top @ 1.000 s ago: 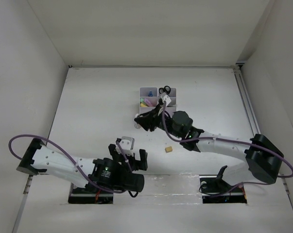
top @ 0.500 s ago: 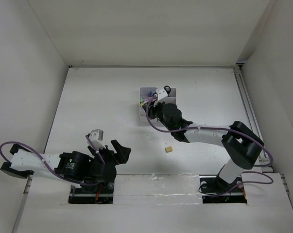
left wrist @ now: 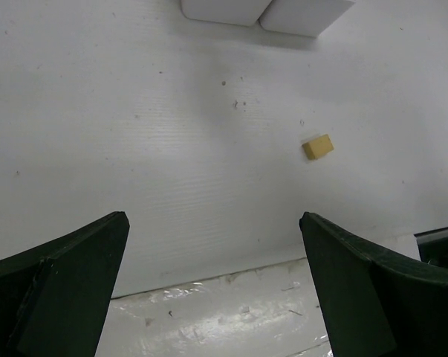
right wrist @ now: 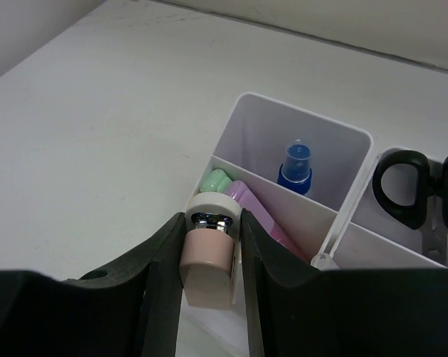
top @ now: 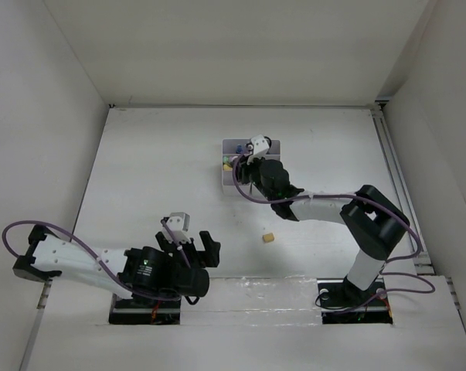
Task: Sort the stationery into containers
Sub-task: Place the stationery into the container
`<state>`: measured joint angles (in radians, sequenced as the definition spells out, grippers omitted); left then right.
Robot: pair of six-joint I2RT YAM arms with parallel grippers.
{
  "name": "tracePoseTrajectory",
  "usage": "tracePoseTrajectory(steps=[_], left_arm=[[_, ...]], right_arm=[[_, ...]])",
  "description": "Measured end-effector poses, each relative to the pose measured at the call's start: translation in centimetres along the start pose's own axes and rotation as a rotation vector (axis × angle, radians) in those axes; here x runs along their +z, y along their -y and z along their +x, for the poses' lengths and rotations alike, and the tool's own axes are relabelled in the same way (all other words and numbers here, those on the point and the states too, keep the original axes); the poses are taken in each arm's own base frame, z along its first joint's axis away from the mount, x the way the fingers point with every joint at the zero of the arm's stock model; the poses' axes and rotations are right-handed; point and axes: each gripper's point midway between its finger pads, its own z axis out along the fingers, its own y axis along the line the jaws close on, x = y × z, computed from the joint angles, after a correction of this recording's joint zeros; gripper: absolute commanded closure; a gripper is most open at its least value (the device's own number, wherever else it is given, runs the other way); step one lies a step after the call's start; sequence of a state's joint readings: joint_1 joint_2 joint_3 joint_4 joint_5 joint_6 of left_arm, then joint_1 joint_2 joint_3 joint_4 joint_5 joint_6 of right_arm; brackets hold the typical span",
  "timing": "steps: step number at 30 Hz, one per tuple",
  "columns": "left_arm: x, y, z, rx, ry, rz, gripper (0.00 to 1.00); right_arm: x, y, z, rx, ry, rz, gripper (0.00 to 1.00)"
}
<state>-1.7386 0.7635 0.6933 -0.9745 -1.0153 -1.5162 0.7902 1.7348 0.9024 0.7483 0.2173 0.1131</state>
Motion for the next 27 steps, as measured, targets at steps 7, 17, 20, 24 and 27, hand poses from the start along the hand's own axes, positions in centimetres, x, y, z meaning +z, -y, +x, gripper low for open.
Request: tracePoseTrajectory(steps=[7, 17, 20, 24, 27], left_arm=[[-0.1, 0.5, -0.1, -0.005, 0.002, 0.018, 0.00], [-1.5, 1.7, -2.9, -0.172, 0.017, 0.169, 0.00], [-1.6, 2.0, -3.1, -0.179, 0.021, 0.180, 0.00], [-1.4, 2.1, -2.8, -0.166, 0.022, 0.178, 0.00], [-1.2, 2.2, -2.4, -0.134, 0.021, 0.162, 0.00]], right_arm=[[0.0, -1.6, -0.4, -0.030, 0.016, -0.099, 1.00], [-0.7, -2.3, 1.3, -0.158, -0.060, -0.377, 1.00], [-0.2, -1.2, 0.9, -0.193, -0.098, -0.434, 1.00], [-0.3, -1.5, 0.7, -0.232, -0.116, -0.512, 1.00], [-0.7, -2.3, 1.6, -0.240, -0.157, -0.579, 1.00]])
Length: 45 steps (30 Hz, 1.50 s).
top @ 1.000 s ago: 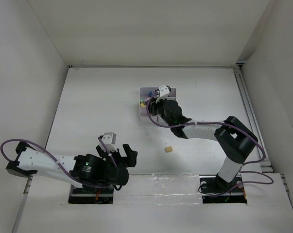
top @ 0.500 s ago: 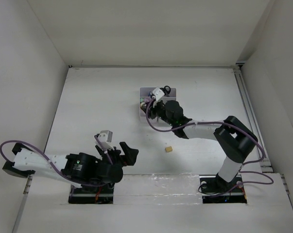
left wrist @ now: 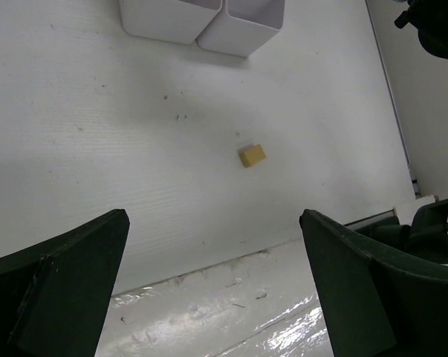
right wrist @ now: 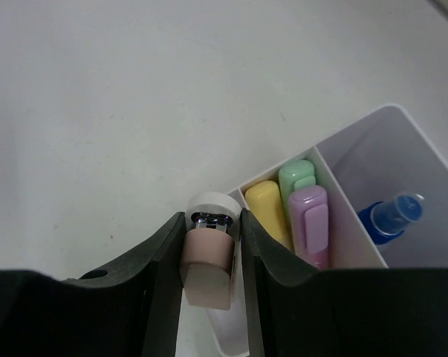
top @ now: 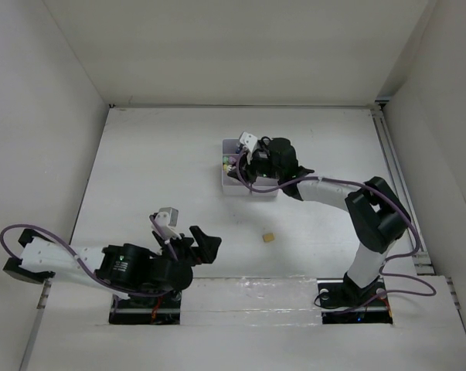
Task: Sort the stationery into containers
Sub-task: Place the stationery into the container
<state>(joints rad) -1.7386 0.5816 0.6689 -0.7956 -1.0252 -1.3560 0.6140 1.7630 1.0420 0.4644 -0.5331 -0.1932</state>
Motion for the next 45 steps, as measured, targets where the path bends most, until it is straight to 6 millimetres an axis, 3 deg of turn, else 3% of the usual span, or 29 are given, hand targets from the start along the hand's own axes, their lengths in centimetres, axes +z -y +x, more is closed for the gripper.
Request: tracePoseTrajectory(steps=[9, 33, 41, 45], left_arm=[[0.3, -0.1, 0.5, 0.037, -0.003, -0.017, 0.00], [0.0, 1.0, -0.4, 0.007, 0.011, 0.036, 0.00], [0.0, 1.1, -0.3, 0.018, 0.015, 0.043, 0.00], [0.0, 1.3, -0.4, 0.020, 0.016, 0.047, 0.00]], right_arm=[[0.2, -1.1, 2.3, 0.016, -0.071, -0.070, 1.00], [0.7, -0.2, 2.0, -0.014, -0.059, -0.038, 1.00], [1.3, 0.2, 3.3, -0.003, -0.077, -0.038, 0.99], [1.3, 0.3, 3.4, -0.001, -0.078, -0.036, 0.90]])
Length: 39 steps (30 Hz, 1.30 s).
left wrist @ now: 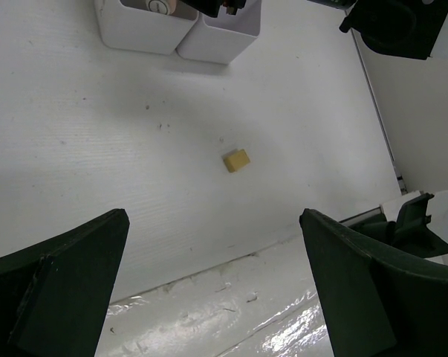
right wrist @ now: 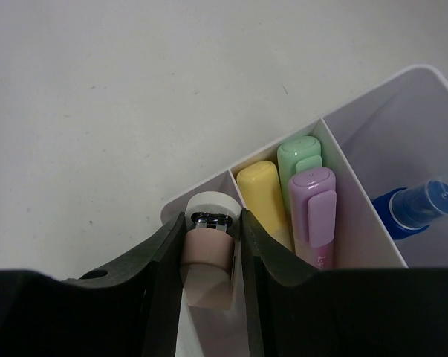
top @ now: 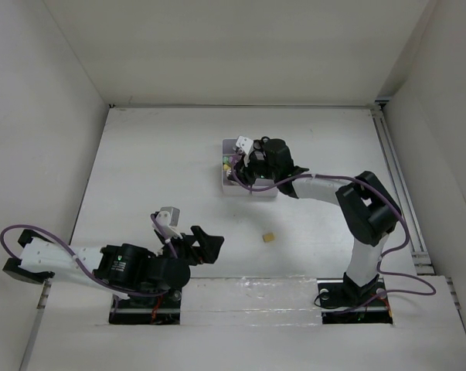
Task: Sort the stationery into containers
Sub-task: Place the stationery into the container, then grab a piece of stationery with the left arm
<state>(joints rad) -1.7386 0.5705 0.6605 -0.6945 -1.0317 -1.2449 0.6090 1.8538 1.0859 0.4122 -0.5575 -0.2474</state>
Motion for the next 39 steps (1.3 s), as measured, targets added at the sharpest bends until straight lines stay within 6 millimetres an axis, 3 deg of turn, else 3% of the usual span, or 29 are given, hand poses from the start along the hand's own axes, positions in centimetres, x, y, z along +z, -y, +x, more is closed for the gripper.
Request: tracePoseTrajectory(steps=[4, 11, 12, 15, 16, 17, 23, 29, 34, 37, 39], left_arm=[[0.0, 0.1, 0.0, 0.001, 0.001, 0.004, 0.00], [0.0, 0.3, -0.1, 0.008, 0.003, 0.009, 0.00], [0.0, 0.3, -0.1, 0.010, 0.003, 0.010, 0.00], [0.0, 0.3, -0.1, 0.012, 0.003, 0.012, 0.00], [0.0, 0.3, -0.1, 0.012, 0.003, 0.012, 0.00], [0.0, 0.3, -0.1, 0.013, 0.003, 0.012, 0.00], [0.0, 0.3, -0.1, 0.016, 0.003, 0.012, 0.00], [0.0, 0.4, -0.1, 0.016, 0.004, 0.015, 0.00], [0.2, 0.4, 0.2, 0.034, 0.002, 0.018, 0.00], [0.4, 0.6, 0.7, 0.067, 0.000, 0.009, 0.00], [0.8, 0.5, 1.4, 0.115, -0.006, -0.010, 0.00]], right_arm=[[0.0, 0.0, 0.0, 0.004, 0.000, 0.001, 0.68], [0.0, 0.1, -0.2, 0.015, 0.006, 0.006, 0.59], [0.0, 0.0, -0.2, 0.018, 0.006, 0.006, 0.45], [0.0, 0.1, -0.4, 0.028, 0.013, 0.015, 0.44], [0.0, 0.2, -0.5, 0.028, 0.015, 0.016, 0.11], [0.0, 0.1, -0.6, 0.036, 0.017, 0.018, 0.09], [-0.7, 0.1, -2.0, 0.032, 0.047, 0.031, 0.09], [-2.6, -0.8, -5.4, 0.010, 0.122, 0.023, 0.10], [-5.1, -1.6, -8.8, 0.000, 0.198, 0.045, 0.10], [-7.0, -1.4, -10.6, 0.030, 0.235, 0.135, 0.00], [-8.3, -1.1, -11.9, 0.066, 0.253, 0.224, 0.00]])
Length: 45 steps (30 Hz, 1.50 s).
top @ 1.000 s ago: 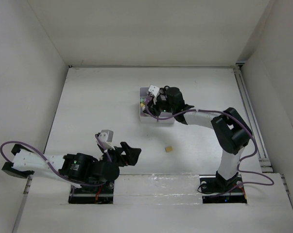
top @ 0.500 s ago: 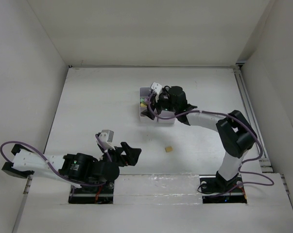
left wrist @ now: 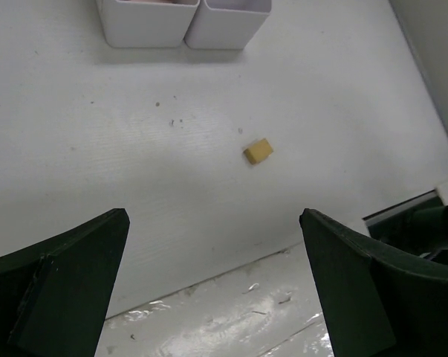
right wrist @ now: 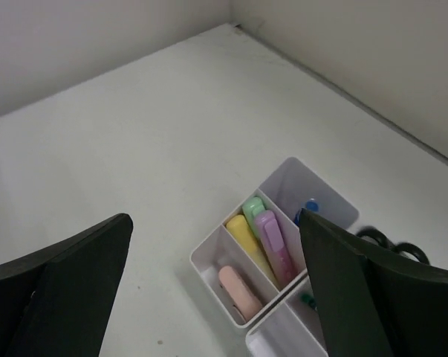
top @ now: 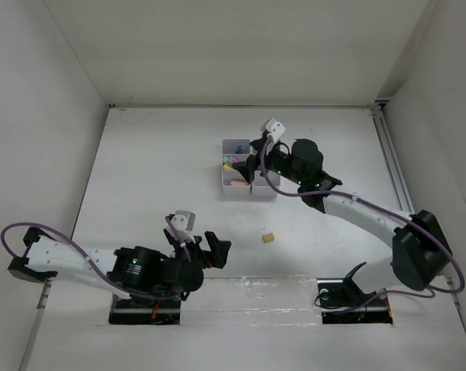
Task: Sort the stationery into containers
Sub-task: Grab a piece of stationery with the left arm
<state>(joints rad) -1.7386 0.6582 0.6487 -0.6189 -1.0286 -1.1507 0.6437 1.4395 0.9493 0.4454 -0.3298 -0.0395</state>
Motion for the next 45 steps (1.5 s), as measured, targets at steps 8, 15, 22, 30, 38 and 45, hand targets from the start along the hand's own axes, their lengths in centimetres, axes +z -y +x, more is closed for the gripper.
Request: tracePoseTrajectory(steps=[8, 15, 22, 30, 38, 45], left_arm=[[2.4, 2.8, 3.4, 0.327, -0.042, -0.092, 0.00], [9.3, 2.2, 1.9, 0.357, -0.100, -0.192, 0.00], [13.0, 3.8, -0.9, 0.298, -0.168, 0.058, 0.00], [17.1, 4.5, 5.6, 0.543, -0.388, 0.171, 0.05], [18.7, 1.3, 12.9, 0.667, -0.573, 0.128, 0.10], [19.1, 4.6, 15.4, 0.723, -0.548, 0.199, 0.16]], right_arm=[[-7.3, 2.4, -4.6, 0.222, 0.035, 0.381, 0.00], [-17.3, 2.5, -9.5, 0.316, 0.180, 0.545, 0.00], [-21.1, 2.2, -11.0, 0.324, 0.210, 0.584, 0.00], [-20.5, 0.7, -8.3, 0.313, 0.112, 0.511, 0.00], [-21.2, -0.6, -8.7, 0.302, 0.127, 0.441, 0.00], [-20.9, -0.9, -8.2, 0.295, 0.110, 0.423, 0.00]])
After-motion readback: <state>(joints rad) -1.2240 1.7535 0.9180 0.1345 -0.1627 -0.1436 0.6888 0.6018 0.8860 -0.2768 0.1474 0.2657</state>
